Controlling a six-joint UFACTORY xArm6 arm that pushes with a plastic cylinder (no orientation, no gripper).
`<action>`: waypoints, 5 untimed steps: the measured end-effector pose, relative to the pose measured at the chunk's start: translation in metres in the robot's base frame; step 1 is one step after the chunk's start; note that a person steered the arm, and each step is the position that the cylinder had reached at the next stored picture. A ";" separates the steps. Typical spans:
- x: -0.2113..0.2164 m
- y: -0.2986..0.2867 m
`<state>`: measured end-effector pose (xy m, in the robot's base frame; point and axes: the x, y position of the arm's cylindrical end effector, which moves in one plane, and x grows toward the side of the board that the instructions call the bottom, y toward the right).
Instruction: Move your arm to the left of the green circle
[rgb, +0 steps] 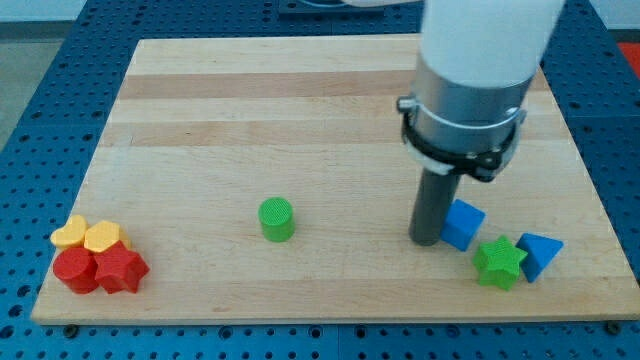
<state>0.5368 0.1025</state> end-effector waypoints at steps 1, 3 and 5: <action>-0.010 0.023; -0.010 -0.015; -0.067 -0.183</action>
<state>0.4703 -0.0802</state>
